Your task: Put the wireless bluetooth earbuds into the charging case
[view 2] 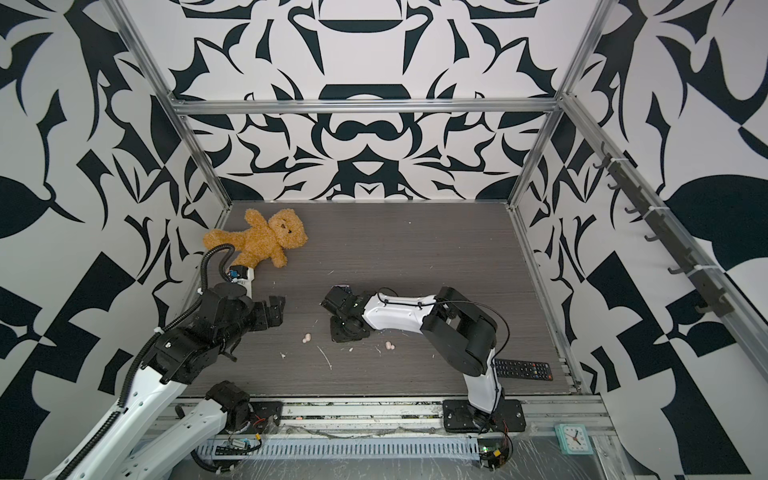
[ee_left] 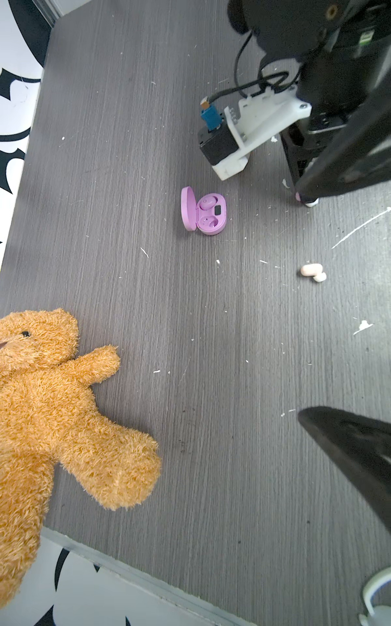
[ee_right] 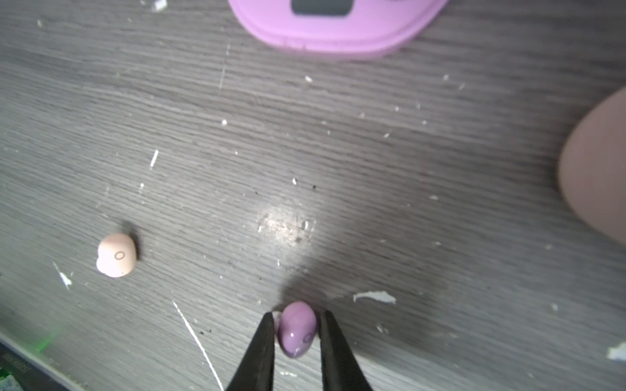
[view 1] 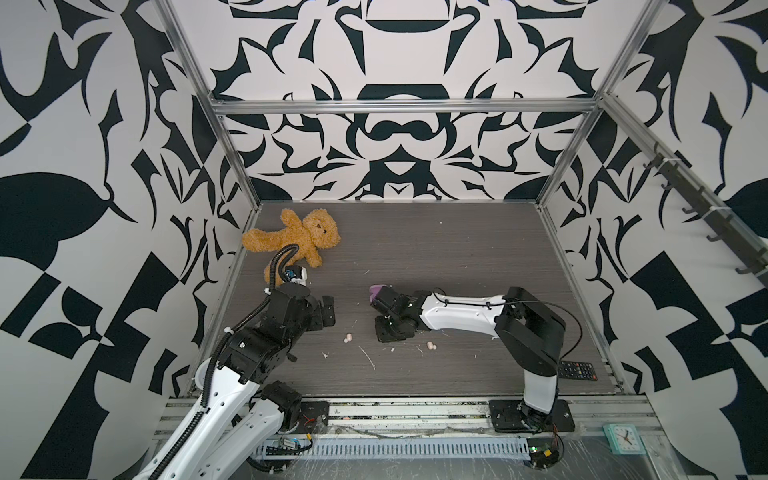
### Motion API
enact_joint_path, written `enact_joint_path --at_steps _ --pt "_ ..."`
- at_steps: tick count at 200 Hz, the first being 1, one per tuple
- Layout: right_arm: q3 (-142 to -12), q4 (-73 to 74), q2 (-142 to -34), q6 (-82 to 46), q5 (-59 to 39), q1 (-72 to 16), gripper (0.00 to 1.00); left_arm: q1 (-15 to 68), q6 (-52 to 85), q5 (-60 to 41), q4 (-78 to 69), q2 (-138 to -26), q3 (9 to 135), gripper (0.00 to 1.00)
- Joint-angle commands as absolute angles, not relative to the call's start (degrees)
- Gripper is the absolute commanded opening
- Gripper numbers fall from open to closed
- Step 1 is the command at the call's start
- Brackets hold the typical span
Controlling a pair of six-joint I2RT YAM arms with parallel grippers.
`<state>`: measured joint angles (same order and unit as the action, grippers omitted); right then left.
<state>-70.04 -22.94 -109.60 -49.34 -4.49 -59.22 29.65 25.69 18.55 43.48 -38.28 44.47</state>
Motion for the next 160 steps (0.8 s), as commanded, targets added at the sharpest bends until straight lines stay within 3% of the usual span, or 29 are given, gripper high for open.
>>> enact_joint_path --at_steps 1,160 --pt "-71.62 -25.06 -108.99 -48.37 -2.43 -59.41 0.26 29.72 25.66 18.19 43.07 -38.09 43.51 0.99" --pt "-76.53 -27.33 -111.88 -48.09 -1.87 -60.21 0.27 29.79 25.58 17.92 43.00 -37.96 43.42 0.99"
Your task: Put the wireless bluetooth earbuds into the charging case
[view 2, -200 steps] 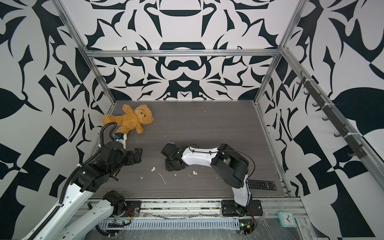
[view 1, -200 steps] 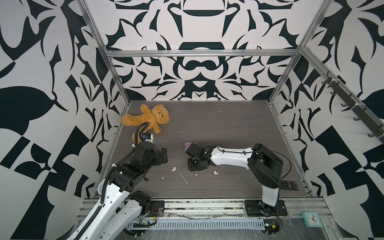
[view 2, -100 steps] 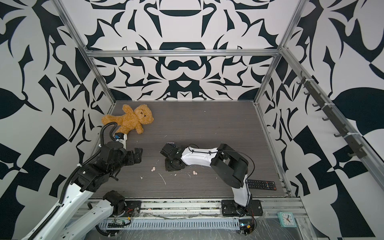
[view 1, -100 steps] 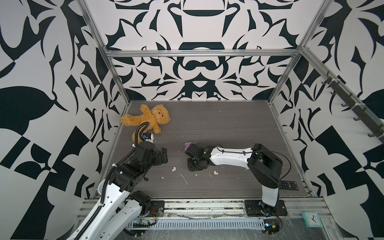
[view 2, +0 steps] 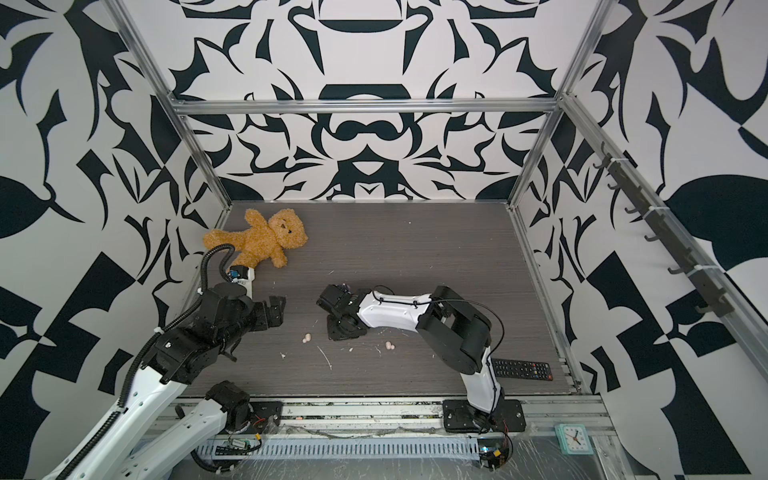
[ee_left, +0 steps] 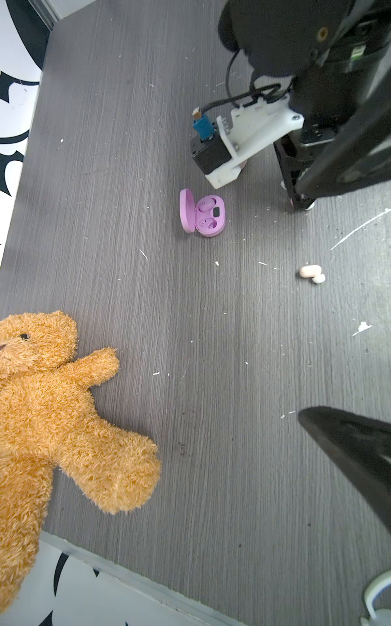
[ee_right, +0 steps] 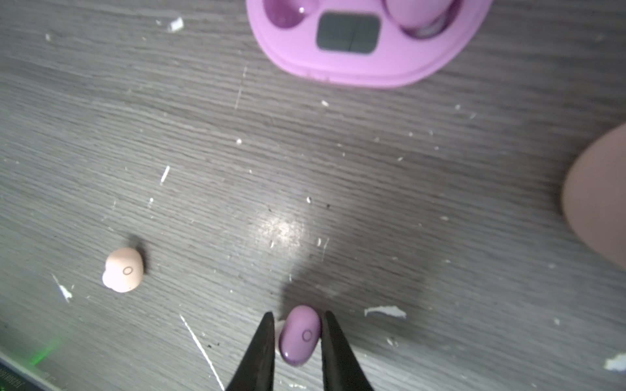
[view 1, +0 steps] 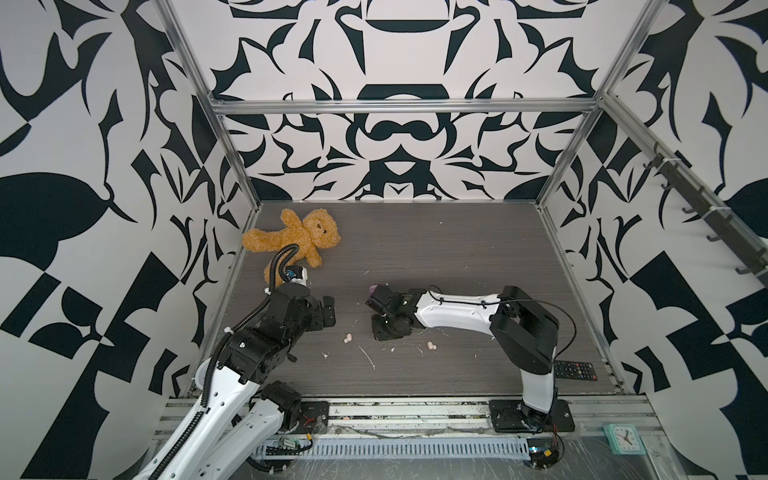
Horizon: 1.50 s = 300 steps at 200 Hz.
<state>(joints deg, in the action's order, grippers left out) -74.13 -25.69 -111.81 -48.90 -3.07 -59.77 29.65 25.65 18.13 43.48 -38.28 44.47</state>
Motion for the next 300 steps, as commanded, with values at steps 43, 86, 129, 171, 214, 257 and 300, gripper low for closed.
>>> enact_joint_path --at_steps 43,86,129,171,214,257,300 --pt "-77.82 -27.89 -112.06 -48.01 -1.51 -60.38 0.27 29.79 25.58 17.84 43.02 -37.92 43.41 0.99" --pt "-79.24 -28.99 -112.89 -47.77 -0.76 -60.90 0.27 29.77 25.60 17.84 43.02 -37.90 43.40 0.99" --pt "-79.76 -29.82 -113.38 -47.70 -0.23 -61.14 0.27 29.78 25.58 17.75 43.06 -37.93 43.38 0.99" --pt "-80.66 -30.42 -113.80 -47.46 0.20 -61.55 0.30 29.72 25.58 17.67 43.00 -37.83 43.39 0.99" --pt "-81.14 -30.41 -114.28 -47.37 0.14 -61.61 0.30 29.71 25.60 17.67 43.04 -37.79 43.38 0.99" --pt "-81.47 -29.67 -114.71 -47.13 -0.42 -61.52 0.31 29.76 25.58 17.56 42.98 -37.73 43.38 0.99" --pt "-82.13 -28.88 -115.38 -45.91 -0.80 -61.52 0.31 29.71 25.58 17.48 42.96 -37.95 43.33 0.99"
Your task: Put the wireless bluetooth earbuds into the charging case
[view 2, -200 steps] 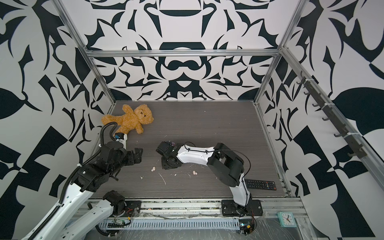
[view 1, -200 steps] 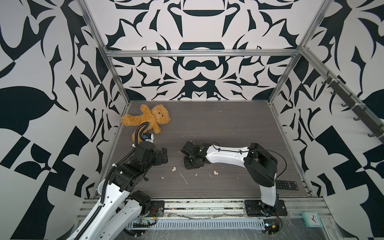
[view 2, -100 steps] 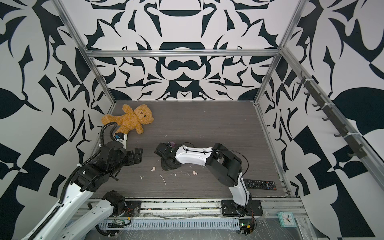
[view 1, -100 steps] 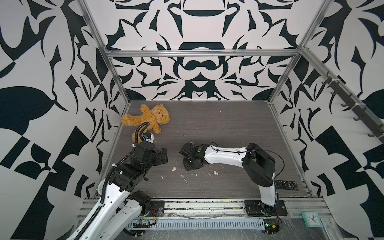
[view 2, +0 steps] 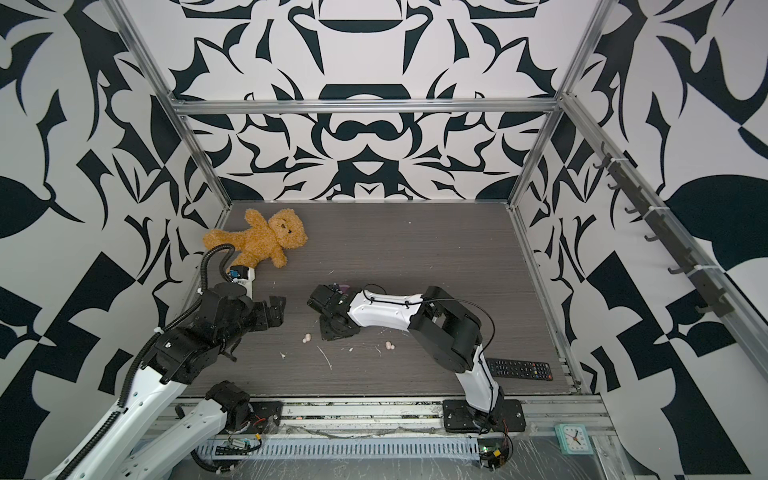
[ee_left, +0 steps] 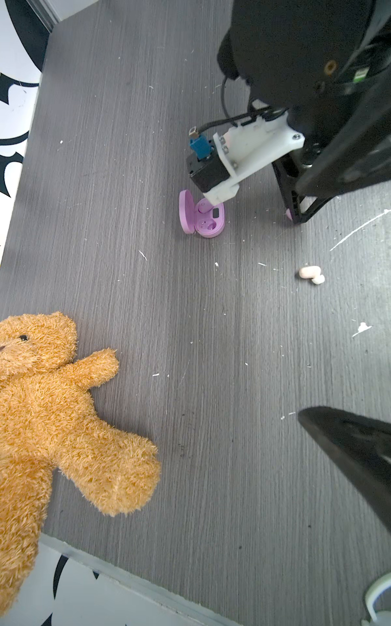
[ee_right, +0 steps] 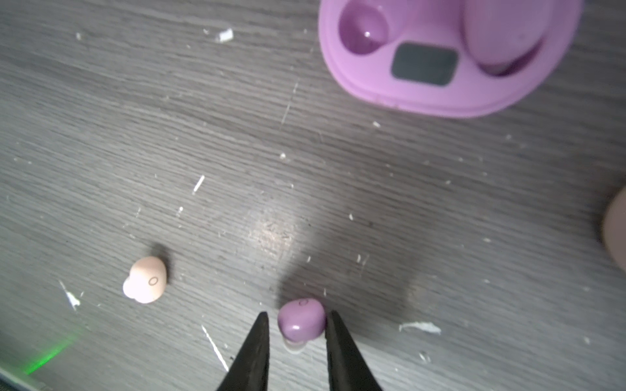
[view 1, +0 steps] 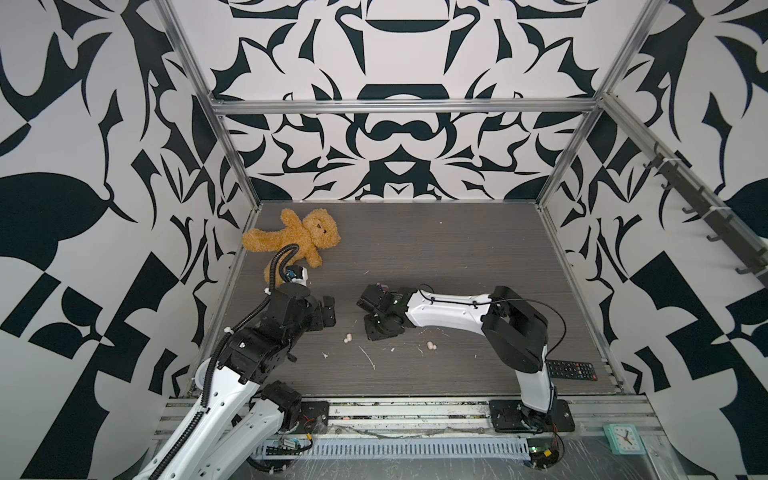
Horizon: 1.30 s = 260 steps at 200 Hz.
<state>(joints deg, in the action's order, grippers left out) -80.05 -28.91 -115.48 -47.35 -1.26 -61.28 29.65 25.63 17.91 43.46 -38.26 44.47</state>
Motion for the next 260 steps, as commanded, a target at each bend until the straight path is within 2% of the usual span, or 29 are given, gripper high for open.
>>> enact_joint_path --at_steps 1,67,115,198,260 --pt "-82.16 -28.90 -115.39 -45.94 -0.80 -61.52 0.31 29.71 25.58 17.48 42.97 -37.96 43.33 0.99" --pt "-83.58 -28.47 -116.66 -42.12 -2.63 -61.56 0.32 29.74 25.49 17.40 42.90 -38.29 43.34 0.99" --pt "-84.30 -28.46 -115.93 -38.59 -3.78 -61.78 0.40 29.72 25.44 17.40 42.87 -38.51 43.42 0.99" --pt "-89.84 -37.35 -115.38 -38.36 7.91 -65.27 0.43 29.73 25.41 17.31 42.84 -38.33 43.36 0.99" --pt "-87.87 -36.08 -115.40 -45.24 6.37 -65.61 0.44 29.74 25.47 17.40 42.90 -37.90 43.41 0.99"
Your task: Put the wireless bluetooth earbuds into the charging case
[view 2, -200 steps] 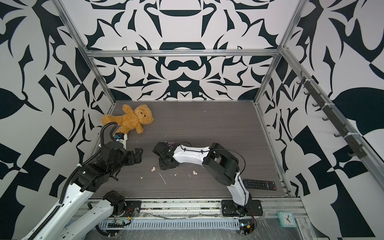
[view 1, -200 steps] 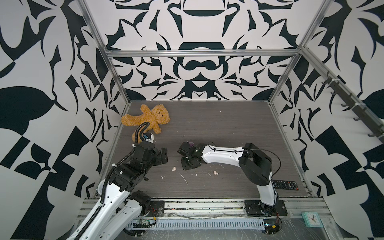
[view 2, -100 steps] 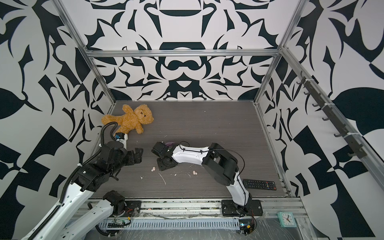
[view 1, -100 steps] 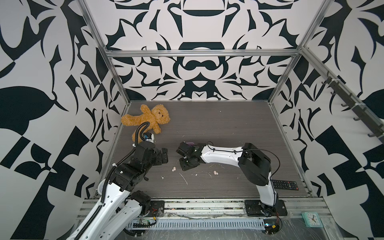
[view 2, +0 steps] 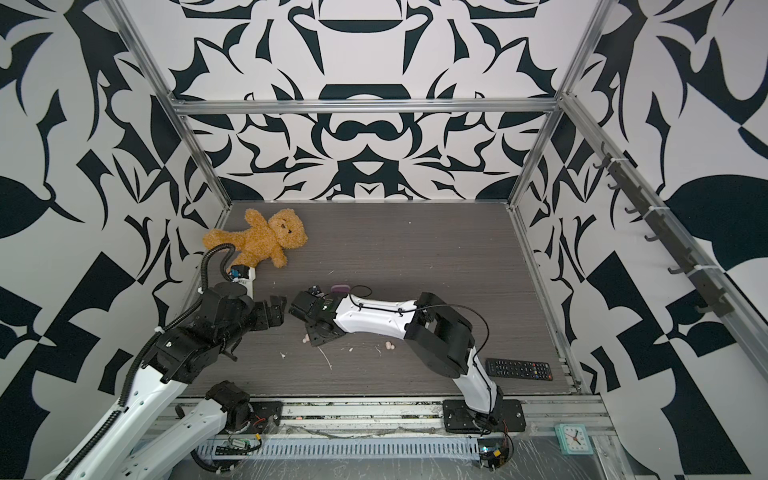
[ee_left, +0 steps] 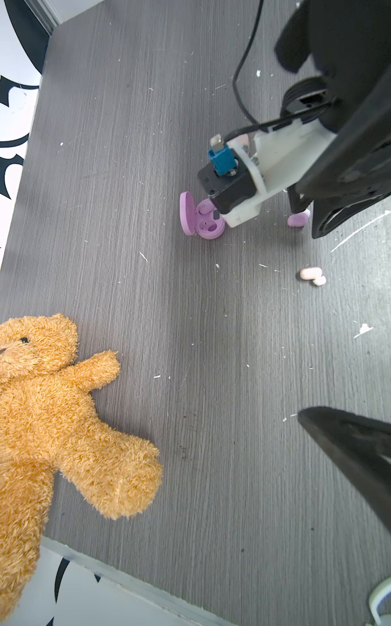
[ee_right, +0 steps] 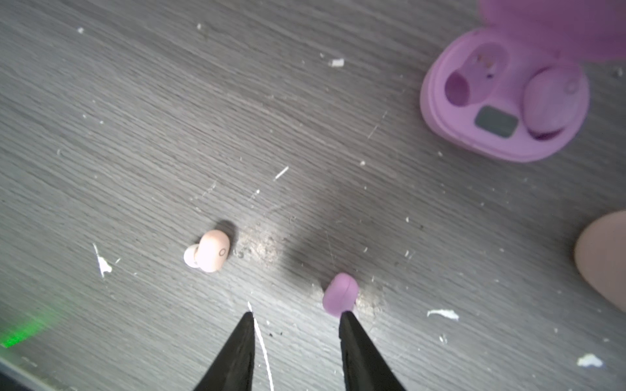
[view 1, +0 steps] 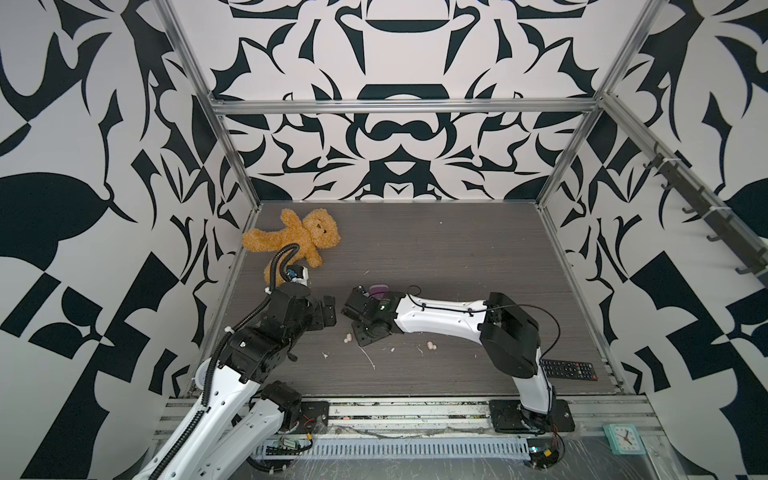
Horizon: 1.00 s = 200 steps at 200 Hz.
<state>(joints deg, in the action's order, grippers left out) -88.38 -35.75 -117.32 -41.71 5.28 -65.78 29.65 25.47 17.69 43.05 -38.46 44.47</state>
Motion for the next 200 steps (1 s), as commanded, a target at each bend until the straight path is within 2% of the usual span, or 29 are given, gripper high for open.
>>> enact_joint_path --at_steps 1,200 --pt "-87.79 -36.02 -115.40 -45.34 6.35 -65.67 0.44 29.76 25.48 17.40 42.94 -37.94 43.41 0.99" --pt "-86.25 -34.94 -117.07 -49.39 5.36 -65.70 0.37 29.71 25.49 17.40 42.90 -37.94 43.36 0.99"
